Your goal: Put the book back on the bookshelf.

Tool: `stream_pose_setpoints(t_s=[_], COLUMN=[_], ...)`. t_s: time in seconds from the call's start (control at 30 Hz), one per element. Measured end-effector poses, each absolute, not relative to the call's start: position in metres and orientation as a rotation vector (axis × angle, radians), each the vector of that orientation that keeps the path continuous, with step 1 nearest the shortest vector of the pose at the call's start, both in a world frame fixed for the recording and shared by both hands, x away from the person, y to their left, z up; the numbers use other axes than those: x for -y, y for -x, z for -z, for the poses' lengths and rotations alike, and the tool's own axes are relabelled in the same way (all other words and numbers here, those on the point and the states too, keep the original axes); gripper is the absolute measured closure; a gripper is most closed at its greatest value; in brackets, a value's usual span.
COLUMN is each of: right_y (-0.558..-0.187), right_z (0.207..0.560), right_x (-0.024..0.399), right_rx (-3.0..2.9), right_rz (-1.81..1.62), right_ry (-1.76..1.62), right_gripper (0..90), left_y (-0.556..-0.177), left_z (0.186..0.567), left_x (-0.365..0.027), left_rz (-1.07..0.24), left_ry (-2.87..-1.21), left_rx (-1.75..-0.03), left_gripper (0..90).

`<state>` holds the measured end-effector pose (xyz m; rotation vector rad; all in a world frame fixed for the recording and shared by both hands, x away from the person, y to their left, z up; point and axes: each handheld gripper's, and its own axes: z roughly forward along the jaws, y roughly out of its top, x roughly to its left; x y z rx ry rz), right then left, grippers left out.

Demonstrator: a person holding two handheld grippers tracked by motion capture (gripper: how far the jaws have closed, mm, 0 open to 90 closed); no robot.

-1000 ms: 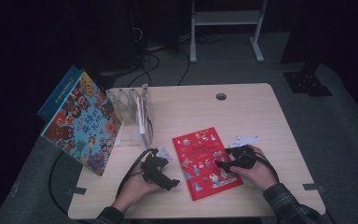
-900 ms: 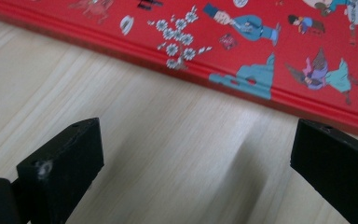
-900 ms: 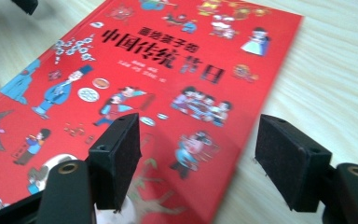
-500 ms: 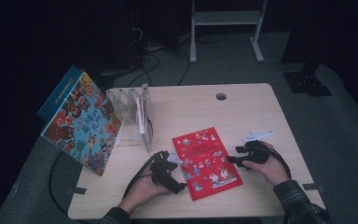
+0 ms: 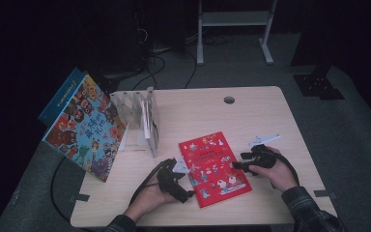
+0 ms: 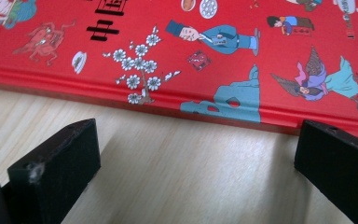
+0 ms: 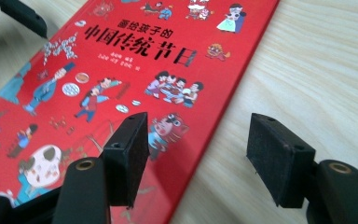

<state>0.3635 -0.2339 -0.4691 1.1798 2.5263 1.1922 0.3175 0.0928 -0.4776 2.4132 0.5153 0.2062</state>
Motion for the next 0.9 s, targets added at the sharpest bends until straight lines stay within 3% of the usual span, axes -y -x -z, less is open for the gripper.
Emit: stream_pose_setpoints(t_s=[0.23, 0.57, 0.9], right_y=[-0.367, -0.370, -0.377], right_z=[0.472, 0.475, 0.473], right_x=[0.230, 0.224, 0.230], right_rx=[-2.524, -2.539, -2.534], right_rz=[-1.194, -1.183, -1.204], right_ry=[-1.191, -1.183, -1.233], right_gripper=[36.9, 37.6, 44.7], left_y=[-0.311, -0.314, -0.325], left_z=[0.479, 0.478, 0.478], left_x=[-0.074, -0.080, -0.092], left_rz=[-0.193, -0.201, -0.230], left_ry=[-2.401, -2.410, -2.396], left_rx=[-0.482, -0.504, -0.575], left_gripper=[0.0, 0.0, 0.0])
